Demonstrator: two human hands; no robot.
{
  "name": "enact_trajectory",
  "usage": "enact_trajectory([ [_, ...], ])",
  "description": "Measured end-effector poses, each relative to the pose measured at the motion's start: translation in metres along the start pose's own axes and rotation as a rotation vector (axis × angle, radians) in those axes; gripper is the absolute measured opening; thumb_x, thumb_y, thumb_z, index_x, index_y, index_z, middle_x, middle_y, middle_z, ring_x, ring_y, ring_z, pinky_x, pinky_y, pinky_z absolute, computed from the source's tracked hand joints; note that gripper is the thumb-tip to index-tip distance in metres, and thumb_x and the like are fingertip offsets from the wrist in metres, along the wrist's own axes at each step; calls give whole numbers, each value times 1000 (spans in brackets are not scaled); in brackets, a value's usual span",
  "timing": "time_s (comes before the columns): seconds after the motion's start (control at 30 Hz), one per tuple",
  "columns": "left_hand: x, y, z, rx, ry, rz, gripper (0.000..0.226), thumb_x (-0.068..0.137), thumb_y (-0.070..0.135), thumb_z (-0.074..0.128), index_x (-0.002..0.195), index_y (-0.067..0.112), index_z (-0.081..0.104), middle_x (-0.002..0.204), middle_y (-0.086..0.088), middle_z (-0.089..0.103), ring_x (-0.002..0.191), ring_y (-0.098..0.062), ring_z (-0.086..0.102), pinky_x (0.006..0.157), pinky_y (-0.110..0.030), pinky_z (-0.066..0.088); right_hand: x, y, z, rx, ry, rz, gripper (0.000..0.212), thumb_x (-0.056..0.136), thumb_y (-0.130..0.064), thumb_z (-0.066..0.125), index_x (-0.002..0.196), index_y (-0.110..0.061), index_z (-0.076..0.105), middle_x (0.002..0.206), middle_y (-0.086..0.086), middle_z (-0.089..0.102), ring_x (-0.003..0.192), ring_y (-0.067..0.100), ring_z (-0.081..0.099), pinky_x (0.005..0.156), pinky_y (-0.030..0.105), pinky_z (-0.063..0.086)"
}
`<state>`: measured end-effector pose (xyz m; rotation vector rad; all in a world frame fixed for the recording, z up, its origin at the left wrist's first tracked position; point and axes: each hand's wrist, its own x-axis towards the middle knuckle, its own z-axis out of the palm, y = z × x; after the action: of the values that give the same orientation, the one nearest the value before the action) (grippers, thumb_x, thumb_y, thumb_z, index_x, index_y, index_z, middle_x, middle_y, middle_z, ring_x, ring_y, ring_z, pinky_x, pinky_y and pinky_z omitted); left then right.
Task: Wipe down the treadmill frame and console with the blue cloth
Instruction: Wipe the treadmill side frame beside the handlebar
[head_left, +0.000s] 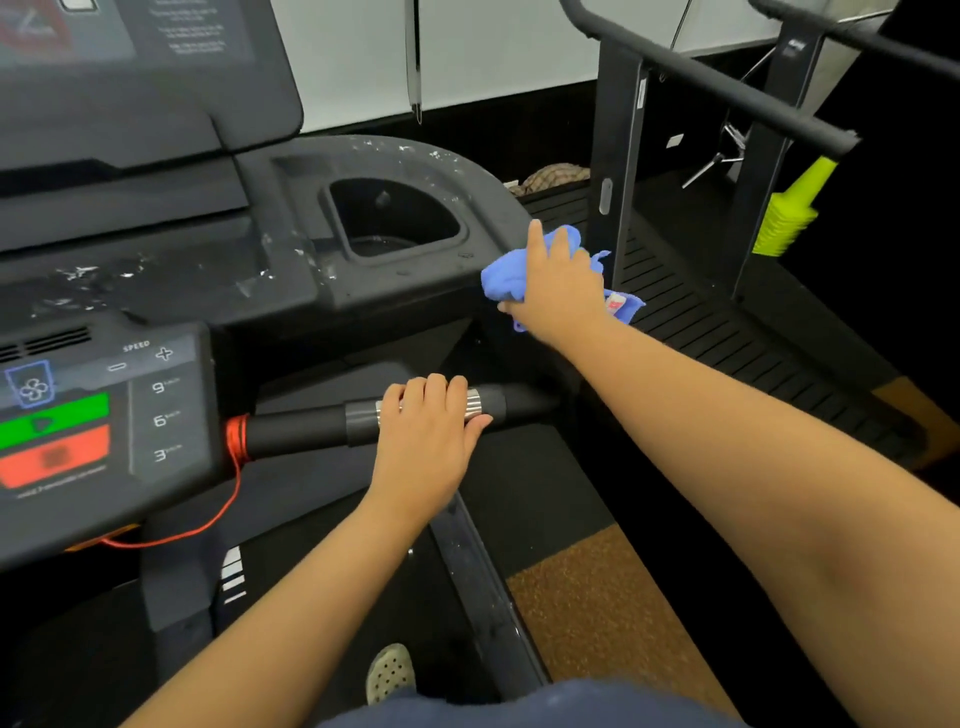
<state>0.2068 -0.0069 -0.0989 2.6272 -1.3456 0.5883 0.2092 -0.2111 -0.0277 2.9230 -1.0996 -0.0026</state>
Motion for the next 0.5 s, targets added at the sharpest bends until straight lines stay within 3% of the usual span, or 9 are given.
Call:
enact_trajectory([
  [0.1, 0, 0, -1, 4, -3, 13, 47, 94, 48, 30, 107, 12, 57, 88, -5, 58, 79, -23, 54, 74, -37, 41, 15, 21, -20, 317, -134, -8, 98, 80, -52, 66, 150, -9, 13, 148, 17, 34, 131, 36, 40, 102, 45, 37],
  [0.2, 0, -1, -1, 0, -9, 28, 44, 94, 47, 36, 108, 11, 57, 89, -6, 59, 79, -24, 54, 74, -37, 40, -4, 49, -30, 505, -266, -15, 81, 81, -53, 65, 143, -14, 30, 137, 9, 49, 121, 28, 50, 97, 36, 39],
  [0.33, 1, 0, -1, -3, -9, 27, 43, 92, 46, 40, 108, 10, 58, 89, -7, 59, 79, -25, 54, 75, -38, 41, -54, 75, -31, 593, -304, 11, 70, 83, -47, 67, 138, -17, 37, 114, -5, 52, 101, 17, 51, 85, 29, 37],
  [0.43, 1, 0, -2, -11, -23, 32, 43, 93, 45, 42, 108, 9, 58, 89, -8, 59, 80, -26, 55, 76, -39, 42, -87, 89, -28, 604, -270, -5, 54, 81, -43, 69, 124, -19, 48, 112, -4, 58, 98, 18, 57, 86, 32, 45],
  [0.5, 1, 0, -3, -14, -23, 33, 42, 92, 45, 44, 108, 9, 58, 90, -8, 60, 80, -26, 55, 76, -40, 42, -104, 95, -25, 566, -253, -2, 56, 79, -46, 69, 126, -24, 47, 115, -3, 55, 99, 17, 56, 86, 32, 45],
])
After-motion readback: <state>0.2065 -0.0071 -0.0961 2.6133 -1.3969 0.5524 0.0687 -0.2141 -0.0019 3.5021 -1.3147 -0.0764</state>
